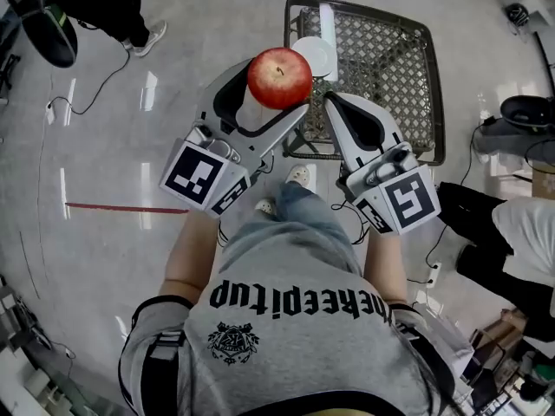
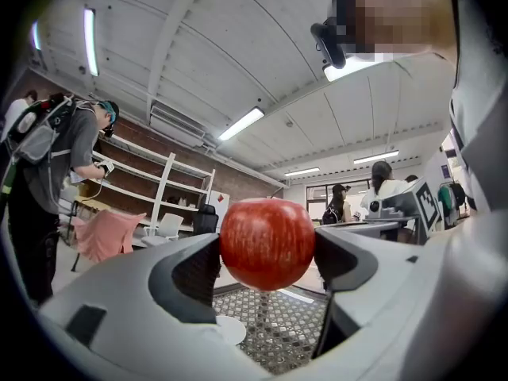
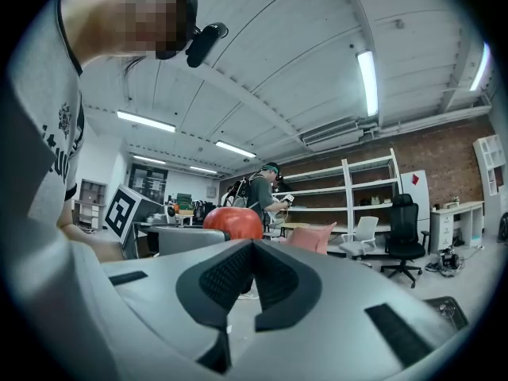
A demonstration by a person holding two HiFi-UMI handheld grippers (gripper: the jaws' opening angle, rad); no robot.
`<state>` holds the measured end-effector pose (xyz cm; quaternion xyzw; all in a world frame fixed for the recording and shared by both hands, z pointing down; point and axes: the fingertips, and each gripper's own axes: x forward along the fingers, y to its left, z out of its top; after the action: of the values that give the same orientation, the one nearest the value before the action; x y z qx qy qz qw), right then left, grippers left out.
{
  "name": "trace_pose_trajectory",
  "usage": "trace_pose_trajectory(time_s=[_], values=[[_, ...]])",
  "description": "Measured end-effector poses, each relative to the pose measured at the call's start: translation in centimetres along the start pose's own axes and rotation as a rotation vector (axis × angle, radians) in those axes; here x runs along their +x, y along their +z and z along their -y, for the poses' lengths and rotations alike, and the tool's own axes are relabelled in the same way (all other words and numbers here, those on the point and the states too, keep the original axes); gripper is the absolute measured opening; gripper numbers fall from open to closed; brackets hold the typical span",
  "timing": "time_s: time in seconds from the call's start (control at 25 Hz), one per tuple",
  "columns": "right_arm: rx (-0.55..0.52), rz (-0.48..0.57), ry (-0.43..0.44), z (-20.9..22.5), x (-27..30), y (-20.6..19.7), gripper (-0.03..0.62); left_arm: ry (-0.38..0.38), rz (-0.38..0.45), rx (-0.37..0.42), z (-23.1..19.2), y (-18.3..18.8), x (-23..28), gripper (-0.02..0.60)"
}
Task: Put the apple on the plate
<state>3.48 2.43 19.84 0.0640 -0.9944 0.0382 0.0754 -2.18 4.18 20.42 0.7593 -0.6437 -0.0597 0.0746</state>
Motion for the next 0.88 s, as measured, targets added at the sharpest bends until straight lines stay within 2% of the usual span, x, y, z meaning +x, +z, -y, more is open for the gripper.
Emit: trace_pose_trajectory(time_s=[0.32, 0.88], values=[[0.006, 0.025, 0.039, 2.7, 1.9, 1.3, 0.002, 0.033, 0.008, -0.002, -1.8, 1.2, 2.5, 0.408], [0.008, 0.077, 0.068, 7.0, 0.8, 2.7, 0.002, 0.061, 0.023, 0.052, -0.5, 2.6, 6.5, 0.408]])
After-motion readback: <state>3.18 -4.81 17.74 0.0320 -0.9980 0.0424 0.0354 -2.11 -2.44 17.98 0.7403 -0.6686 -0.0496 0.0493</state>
